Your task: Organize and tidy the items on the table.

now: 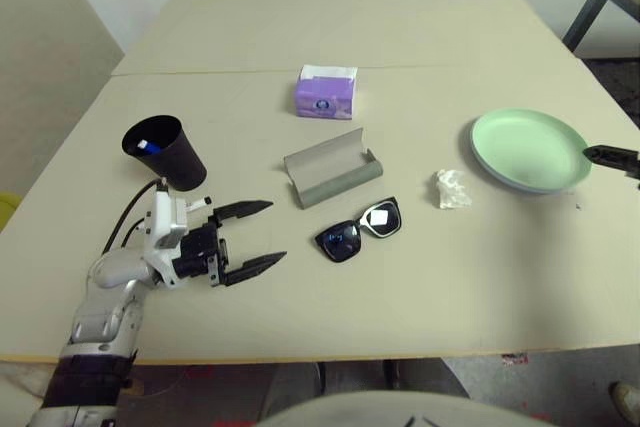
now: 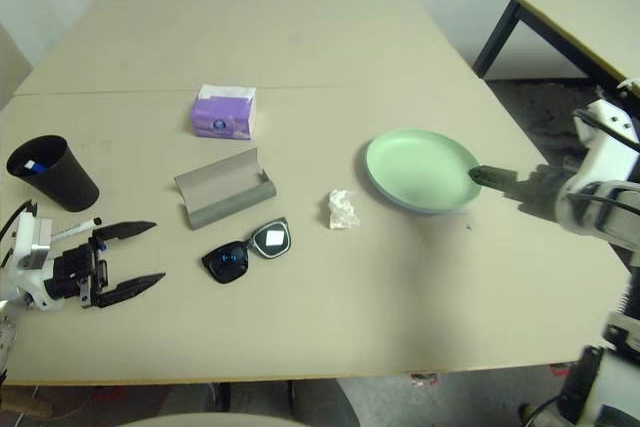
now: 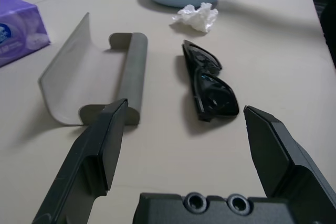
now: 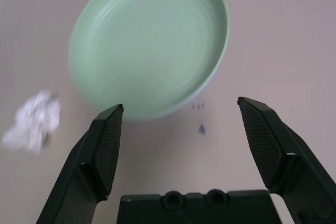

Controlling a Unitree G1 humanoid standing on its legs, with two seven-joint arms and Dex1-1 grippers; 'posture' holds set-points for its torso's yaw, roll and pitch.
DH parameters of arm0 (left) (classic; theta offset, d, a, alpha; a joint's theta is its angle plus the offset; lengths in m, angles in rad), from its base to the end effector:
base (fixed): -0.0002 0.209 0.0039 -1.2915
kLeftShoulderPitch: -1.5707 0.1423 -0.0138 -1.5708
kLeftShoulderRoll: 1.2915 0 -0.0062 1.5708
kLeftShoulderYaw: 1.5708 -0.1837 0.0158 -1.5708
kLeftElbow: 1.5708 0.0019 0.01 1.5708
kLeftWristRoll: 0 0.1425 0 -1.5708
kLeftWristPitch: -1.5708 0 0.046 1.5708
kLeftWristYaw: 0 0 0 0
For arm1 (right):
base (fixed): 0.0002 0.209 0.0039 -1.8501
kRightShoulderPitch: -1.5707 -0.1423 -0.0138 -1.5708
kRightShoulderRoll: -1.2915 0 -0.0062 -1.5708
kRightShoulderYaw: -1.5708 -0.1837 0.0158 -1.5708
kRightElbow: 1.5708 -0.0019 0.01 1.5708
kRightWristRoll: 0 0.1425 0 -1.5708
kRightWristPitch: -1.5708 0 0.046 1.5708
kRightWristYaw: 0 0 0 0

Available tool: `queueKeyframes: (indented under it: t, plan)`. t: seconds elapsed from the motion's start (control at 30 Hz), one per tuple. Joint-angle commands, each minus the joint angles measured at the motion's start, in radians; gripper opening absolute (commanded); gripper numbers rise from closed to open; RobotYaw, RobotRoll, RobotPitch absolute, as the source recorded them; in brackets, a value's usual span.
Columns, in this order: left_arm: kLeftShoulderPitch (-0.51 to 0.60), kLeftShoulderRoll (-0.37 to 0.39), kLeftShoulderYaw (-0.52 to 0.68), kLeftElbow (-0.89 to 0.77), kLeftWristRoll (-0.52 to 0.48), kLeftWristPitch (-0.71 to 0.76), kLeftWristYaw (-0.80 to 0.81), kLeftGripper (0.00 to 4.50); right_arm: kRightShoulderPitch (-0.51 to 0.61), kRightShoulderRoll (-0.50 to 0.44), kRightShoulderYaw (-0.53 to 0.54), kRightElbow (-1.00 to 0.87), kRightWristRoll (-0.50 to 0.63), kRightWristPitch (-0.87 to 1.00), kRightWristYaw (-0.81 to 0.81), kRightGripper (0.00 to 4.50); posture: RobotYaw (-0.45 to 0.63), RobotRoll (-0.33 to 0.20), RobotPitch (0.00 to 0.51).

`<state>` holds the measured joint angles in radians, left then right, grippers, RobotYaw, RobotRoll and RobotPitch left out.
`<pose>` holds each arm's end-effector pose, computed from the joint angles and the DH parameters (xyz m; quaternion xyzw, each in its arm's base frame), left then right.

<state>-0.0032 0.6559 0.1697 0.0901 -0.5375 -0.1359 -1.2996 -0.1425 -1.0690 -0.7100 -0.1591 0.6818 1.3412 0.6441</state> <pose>0.2035 0.3016 0.1006 0.0968 -0.0262 -0.5271 0.8439 0.1638 -0.3610 0.2455 0.0355 0.2588 0.0650 0.9631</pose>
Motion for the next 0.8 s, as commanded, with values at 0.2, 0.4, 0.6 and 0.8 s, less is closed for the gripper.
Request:
queueKeyframes:
  t: [0.2, 0.4, 0.6, 0.8]
  plan:
    - [-0.031, 0.015, -0.001, 0.044, 0.01, 0.005, -0.035, 4.5, 0.425, 0.176, -0.083, -0.462, 0.047, -0.165, 0.135, 4.46, -0.16, 0.0, 0.102]
    - [-0.055, 0.021, -0.001, 0.045, 0.011, 0.013, -0.043, 4.5, 0.567, 0.32, 0.164, -0.479, -0.186, -0.542, 0.08, 4.46, -0.15, 0.0, 0.088]
    - [-0.051, 0.027, 0.008, 0.042, 0.01, 0.013, -0.043, 4.5, 0.494, 0.416, 0.334, -0.346, -0.36, -0.801, -0.014, 4.46, -0.14, 0.0, 0.082]
    - [-0.028, 0.023, 0.012, 0.02, 0.008, 0.012, -0.031, 4.5, 0.376, 0.447, 0.445, -0.225, -0.444, -0.93, -0.044, 4.46, -0.12, 0.0, 0.075]
